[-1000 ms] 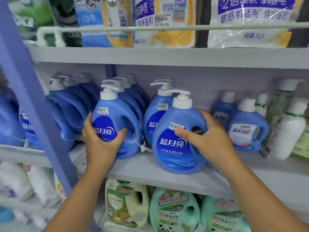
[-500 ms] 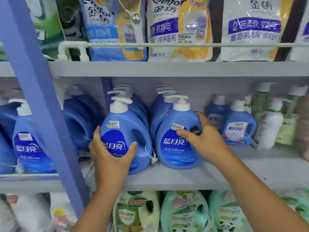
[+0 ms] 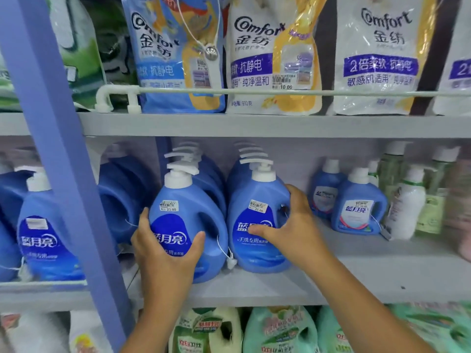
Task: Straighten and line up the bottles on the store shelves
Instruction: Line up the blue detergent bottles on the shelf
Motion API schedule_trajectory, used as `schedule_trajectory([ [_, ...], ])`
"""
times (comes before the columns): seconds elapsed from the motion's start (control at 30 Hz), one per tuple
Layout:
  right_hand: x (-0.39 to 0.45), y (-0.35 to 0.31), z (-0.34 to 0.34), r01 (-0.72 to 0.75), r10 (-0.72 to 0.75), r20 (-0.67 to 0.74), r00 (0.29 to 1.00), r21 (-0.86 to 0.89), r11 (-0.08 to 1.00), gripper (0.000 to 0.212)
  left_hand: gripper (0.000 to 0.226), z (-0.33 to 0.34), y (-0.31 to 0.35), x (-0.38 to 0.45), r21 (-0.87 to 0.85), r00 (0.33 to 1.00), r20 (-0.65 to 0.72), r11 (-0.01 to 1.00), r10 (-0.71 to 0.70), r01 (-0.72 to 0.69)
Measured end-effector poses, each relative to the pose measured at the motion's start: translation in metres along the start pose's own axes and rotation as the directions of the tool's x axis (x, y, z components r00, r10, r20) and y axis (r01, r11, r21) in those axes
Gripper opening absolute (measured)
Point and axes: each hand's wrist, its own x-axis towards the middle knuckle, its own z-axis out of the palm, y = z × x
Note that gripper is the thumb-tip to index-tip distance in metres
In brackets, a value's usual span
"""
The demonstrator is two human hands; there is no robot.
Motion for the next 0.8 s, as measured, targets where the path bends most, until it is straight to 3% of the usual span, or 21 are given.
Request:
schedule_trajectory([
  [0.2,0.012,0.01,0.001,-0.026,0.026,0.006,1.0,0.065,0.998,0.101,0.112,0.005,0.001,-0.001,-0.001,1.0,0.007,1.0,-0.023,0.023],
  [0.5,-0.009,0.013,0.001,0.06,-0.056,-0.056,0.997,0.06,0.996,0.104,0.114,0.005,0.001,0.007,-0.06,0.998,0.053,0.998,-0.03,0.033],
  [0.67,-0.048,0.026,0.007,-0.049,0.049,-0.002,0.999,0.062,0.997,0.138,0.124,0.0,-0.002,0.016,-0.035,0.989,0.135,0.998,-0.053,0.058],
  [0.8,-0.048,0.032,0.013,-0.124,0.123,0.017,0.992,0.181,0.976,0.134,0.12,-0.005,-0.007,0.019,-0.112,0.981,0.169,0.987,-0.094,0.114],
])
